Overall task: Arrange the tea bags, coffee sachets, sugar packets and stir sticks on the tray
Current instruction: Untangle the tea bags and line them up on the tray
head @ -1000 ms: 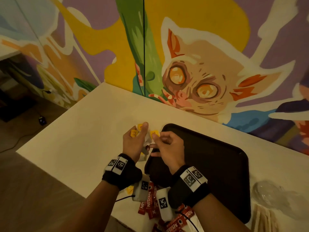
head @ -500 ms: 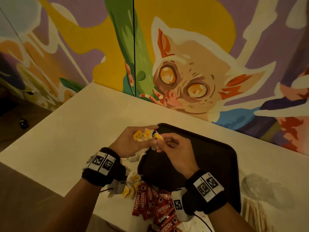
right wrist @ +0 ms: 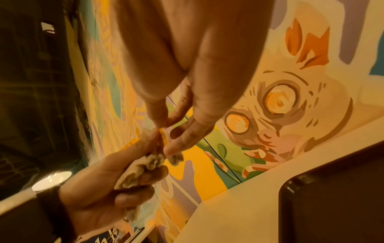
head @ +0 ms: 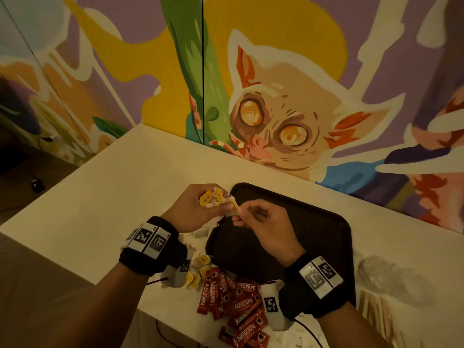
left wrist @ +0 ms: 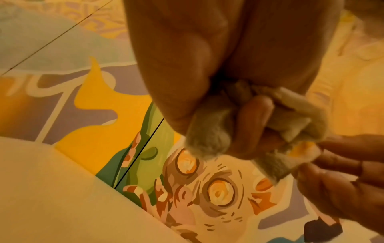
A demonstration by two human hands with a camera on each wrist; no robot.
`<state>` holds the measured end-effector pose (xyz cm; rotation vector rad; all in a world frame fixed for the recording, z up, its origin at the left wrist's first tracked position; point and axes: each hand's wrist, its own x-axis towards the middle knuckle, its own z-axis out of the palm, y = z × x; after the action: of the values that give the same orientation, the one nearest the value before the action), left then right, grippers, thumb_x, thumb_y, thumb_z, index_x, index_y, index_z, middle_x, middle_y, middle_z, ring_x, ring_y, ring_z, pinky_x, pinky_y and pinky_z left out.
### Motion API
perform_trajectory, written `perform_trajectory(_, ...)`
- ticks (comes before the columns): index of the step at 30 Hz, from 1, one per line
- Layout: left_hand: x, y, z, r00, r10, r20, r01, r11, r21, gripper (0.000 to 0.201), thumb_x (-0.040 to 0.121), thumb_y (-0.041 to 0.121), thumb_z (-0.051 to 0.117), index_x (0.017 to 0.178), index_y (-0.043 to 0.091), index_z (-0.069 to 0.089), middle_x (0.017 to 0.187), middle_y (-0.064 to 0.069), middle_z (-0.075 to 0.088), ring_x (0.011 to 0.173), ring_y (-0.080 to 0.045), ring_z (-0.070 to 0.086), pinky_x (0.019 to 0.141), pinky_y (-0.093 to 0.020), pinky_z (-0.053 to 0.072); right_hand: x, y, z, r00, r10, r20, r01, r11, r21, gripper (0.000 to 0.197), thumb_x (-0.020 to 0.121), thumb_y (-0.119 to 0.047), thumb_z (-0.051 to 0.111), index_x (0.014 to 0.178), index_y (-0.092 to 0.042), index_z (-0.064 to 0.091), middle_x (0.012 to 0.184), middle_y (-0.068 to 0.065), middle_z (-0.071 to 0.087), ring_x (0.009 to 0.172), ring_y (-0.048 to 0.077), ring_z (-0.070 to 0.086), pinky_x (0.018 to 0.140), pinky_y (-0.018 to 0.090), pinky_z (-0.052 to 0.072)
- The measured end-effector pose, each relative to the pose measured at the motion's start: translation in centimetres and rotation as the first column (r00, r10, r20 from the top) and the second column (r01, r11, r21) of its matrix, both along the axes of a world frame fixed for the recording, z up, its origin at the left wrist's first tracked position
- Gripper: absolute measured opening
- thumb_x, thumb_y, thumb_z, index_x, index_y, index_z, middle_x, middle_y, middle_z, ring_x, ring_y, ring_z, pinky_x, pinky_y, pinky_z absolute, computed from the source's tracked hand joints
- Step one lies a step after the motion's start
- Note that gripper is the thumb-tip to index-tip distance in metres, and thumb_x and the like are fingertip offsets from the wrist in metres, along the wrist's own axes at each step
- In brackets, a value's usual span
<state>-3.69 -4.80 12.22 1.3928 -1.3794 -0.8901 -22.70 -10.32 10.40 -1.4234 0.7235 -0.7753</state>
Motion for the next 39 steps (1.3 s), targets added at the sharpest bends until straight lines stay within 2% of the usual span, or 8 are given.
perform_trajectory(3,0.2,0.2,0.0,1.000,-0.014,-0.002,0.015,1.000,0.020,0.010,0.083,0.011,0.073,0.090,0.005,0.069,0.078,0.000,0.069,0.069,-0.005,0.063,0.066,-0.016,0.049,0.0,0.1,0.2,0.999,-0.001,0.048,-0.001,1.000,0.030,0.012,0.088,-0.002,0.066,0.099,0.004,0.066,0.095,0.016,0.073,0.090,0.029,0.073,0.080,0.032,0.060)
perform_trajectory(8,0.6,0.4,-0.1,0.997,-0.074,0.002,0.074,0.995,0.067,0.013,0.083,0.015,0.073,0.091,0.005,0.070,0.082,-0.009,0.071,0.073,-0.016,0.065,0.070,-0.029,0.053,0.2,0.4,0.7,0.999,-0.004,0.052,0.004,1.000,-0.008,0.010,0.085,0.004,0.068,0.091,-0.003,0.064,0.092,0.010,0.074,0.079,0.023,0.071,0.071,0.031,0.059)
perform_trajectory(17,0.7,0.1,-0.6,0.992,-0.013,0.122,0.018,0.999,-0.038,0.015,0.078,0.014,0.078,0.091,0.015,0.071,0.086,0.000,0.068,0.076,-0.013,0.064,0.070,-0.030,0.052,-0.1,0.2,1.4,0.999,0.049,-0.017,-0.048,0.997,0.056,0.024,0.088,-0.004,0.066,0.111,-0.008,0.069,0.101,0.014,0.073,0.082,0.019,0.070,0.073,0.025,0.057)
perform_trajectory(23,0.1,0.3,-0.6,0.999,-0.002,0.032,0.003,1.000,-0.030,0.010,0.080,0.013,0.076,0.086,0.007,0.070,0.079,-0.004,0.068,0.070,-0.011,0.062,0.066,-0.023,0.050,-0.5,0.4,1.6,0.996,0.068,0.063,-0.081,0.972,0.223,0.021,0.090,0.000,0.058,0.104,-0.009,0.071,0.094,0.009,0.073,0.083,0.016,0.068,0.075,0.028,0.059)
perform_trajectory(28,-0.5,0.6,-0.3,0.996,-0.011,-0.090,0.006,0.998,-0.060,0.006,0.082,0.006,0.072,0.087,0.004,0.069,0.076,0.005,0.070,0.070,-0.005,0.065,0.067,-0.015,0.049,-1.0,0.4,2.1,0.989,0.028,0.144,-0.080,0.927,0.368,0.018,0.091,0.003,0.055,0.098,-0.003,0.070,0.093,0.011,0.071,0.082,0.017,0.068,0.075,0.030,0.060)
perform_trajectory(32,-0.6,0.7,0.4,0.989,-0.014,-0.147,0.002,0.997,-0.081,0.022,0.082,0.005,0.070,0.101,0.016,0.070,0.089,0.011,0.072,0.083,0.000,0.066,0.074,-0.012,0.049,-1.2,0.2,2.3,0.990,-0.009,0.142,-0.045,0.927,0.373,0.017,0.091,0.003,0.055,0.096,-0.003,0.070,0.090,0.010,0.072,0.079,0.015,0.068,0.073,0.029,0.060)
perform_trajectory(35,-1.2,0.3,1.1,0.992,-0.069,-0.102,0.064,0.997,-0.052,0.026,0.082,0.005,0.072,0.107,0.013,0.070,0.094,0.004,0.074,0.087,-0.003,0.067,0.076,-0.012,0.049,-1.1,-0.1,2.6,0.991,-0.002,0.132,-0.040,0.948,0.317,0.016,0.091,0.001,0.056,0.098,-0.003,0.069,0.091,0.011,0.072,0.080,0.015,0.069,0.074,0.029,0.059)
perform_trajectory(39,-1.5,-1.0,0.9,0.978,0.176,-0.114,-0.185,0.980,-0.071,0.010,0.088,0.009,0.066,0.098,0.008,0.071,0.087,0.013,0.071,0.080,0.002,0.064,0.074,-0.013,0.047,-1.5,-0.7,2.9,0.992,-0.007,0.123,-0.026,0.964,0.266,0.017,0.091,0.002,0.057,0.100,-0.006,0.069,0.092,0.009,0.071,0.079,0.015,0.068,0.073,0.028,0.059)
